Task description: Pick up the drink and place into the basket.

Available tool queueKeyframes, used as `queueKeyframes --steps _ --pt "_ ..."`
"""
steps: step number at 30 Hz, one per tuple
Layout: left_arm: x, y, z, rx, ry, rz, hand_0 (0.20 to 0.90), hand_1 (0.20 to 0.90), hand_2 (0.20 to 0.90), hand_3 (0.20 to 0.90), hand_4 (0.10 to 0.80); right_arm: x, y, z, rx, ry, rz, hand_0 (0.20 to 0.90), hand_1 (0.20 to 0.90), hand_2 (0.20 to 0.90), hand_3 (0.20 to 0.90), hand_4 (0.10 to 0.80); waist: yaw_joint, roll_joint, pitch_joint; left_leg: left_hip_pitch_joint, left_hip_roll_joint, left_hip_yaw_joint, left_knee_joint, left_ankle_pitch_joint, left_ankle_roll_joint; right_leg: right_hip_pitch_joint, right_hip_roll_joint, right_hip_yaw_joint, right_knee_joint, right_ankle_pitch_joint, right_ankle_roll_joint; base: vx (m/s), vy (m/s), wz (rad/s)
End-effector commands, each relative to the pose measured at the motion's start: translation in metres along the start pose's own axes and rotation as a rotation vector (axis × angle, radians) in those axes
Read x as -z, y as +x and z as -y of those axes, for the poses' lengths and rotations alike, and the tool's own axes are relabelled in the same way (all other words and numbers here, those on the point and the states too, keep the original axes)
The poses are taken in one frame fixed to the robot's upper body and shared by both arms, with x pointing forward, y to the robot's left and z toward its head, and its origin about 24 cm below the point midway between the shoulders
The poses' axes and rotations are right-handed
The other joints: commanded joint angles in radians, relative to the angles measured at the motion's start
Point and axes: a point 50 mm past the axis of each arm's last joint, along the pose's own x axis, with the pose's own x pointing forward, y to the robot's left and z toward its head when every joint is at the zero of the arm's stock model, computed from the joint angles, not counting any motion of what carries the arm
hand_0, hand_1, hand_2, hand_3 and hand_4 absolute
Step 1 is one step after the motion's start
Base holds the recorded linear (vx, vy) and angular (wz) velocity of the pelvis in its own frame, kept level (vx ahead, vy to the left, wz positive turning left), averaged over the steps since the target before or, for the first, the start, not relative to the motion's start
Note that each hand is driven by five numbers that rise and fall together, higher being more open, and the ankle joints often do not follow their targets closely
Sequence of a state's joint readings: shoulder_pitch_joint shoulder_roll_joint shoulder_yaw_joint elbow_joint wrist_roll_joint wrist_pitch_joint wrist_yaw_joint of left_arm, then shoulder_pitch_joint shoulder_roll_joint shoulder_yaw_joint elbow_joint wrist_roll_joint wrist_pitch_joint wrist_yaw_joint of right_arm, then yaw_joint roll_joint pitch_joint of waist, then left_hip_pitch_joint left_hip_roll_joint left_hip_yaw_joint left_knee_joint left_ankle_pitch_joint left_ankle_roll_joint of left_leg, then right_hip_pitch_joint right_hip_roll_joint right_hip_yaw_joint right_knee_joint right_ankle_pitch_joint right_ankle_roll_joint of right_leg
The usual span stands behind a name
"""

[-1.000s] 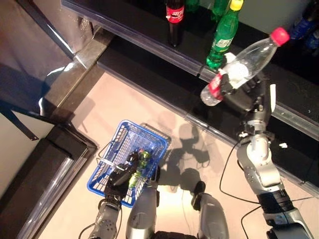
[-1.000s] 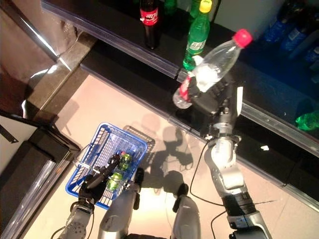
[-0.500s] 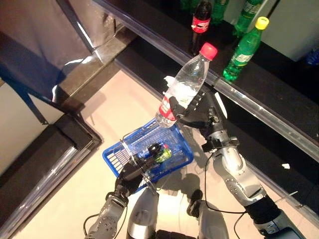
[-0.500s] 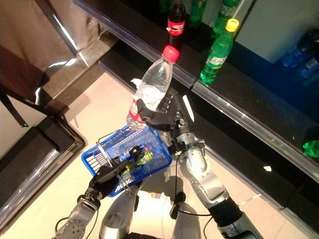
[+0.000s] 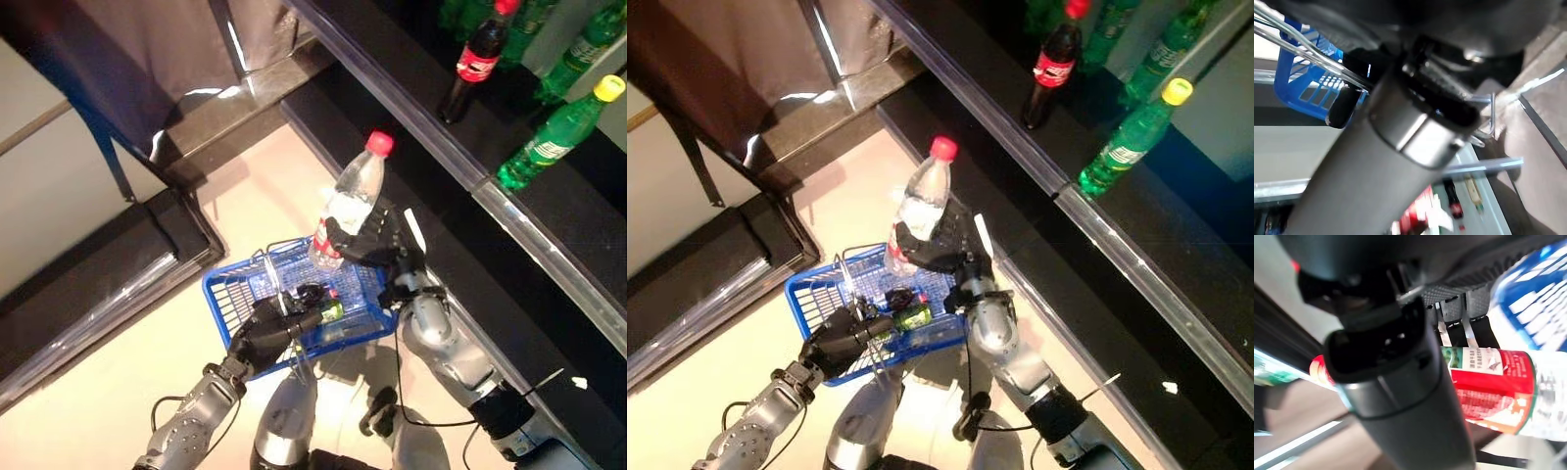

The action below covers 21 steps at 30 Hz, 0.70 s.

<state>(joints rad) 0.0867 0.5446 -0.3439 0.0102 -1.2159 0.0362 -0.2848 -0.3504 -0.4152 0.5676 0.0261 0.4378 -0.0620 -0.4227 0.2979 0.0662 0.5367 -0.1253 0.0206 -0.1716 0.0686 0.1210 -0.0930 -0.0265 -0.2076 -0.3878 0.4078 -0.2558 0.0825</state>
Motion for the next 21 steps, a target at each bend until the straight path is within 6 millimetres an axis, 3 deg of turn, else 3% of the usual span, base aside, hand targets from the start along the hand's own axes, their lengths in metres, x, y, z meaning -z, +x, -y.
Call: queueKeyframes --steps 1,10,21 --pt "-0.055 0.005 0.123 0.818 0.028 0.31 0.3 0.3 0.3 0.2 0.1 -0.055 0.013 -0.034 -0.12 0.056 0.292 0.3 0.3 0.3 0.2 0.1 0.007 0.023 -0.159 0.016 -0.049 -0.01 0.064 -0.056 0.023 0.027 0.057 -0.038 -0.071 0.106 -0.065 0.003 -0.01 0.17" --pt "-0.053 0.003 0.131 0.912 0.001 0.26 0.3 0.3 0.3 0.2 0.1 -0.014 0.015 -0.041 -0.117 -0.037 0.144 0.3 0.3 0.3 0.2 0.1 0.03 0.031 -0.157 0.005 -0.063 -0.039 0.06 -0.053 0.024 0.02 0.053 -0.052 -0.071 0.107 -0.066 -0.004 -0.009 0.09" --pt "-0.052 -0.001 0.126 0.95 -0.026 0.241 0.3 0.3 0.3 0.2 0.1 0.055 0.003 -0.033 -0.113 -0.185 -0.113 0.3 0.3 0.3 0.2 0.1 0.055 0.045 -0.146 -0.012 -0.078 -0.065 0.049 -0.052 0.031 0.001 0.046 -0.069 -0.07 0.11 -0.065 -0.013 -0.01 0.05"
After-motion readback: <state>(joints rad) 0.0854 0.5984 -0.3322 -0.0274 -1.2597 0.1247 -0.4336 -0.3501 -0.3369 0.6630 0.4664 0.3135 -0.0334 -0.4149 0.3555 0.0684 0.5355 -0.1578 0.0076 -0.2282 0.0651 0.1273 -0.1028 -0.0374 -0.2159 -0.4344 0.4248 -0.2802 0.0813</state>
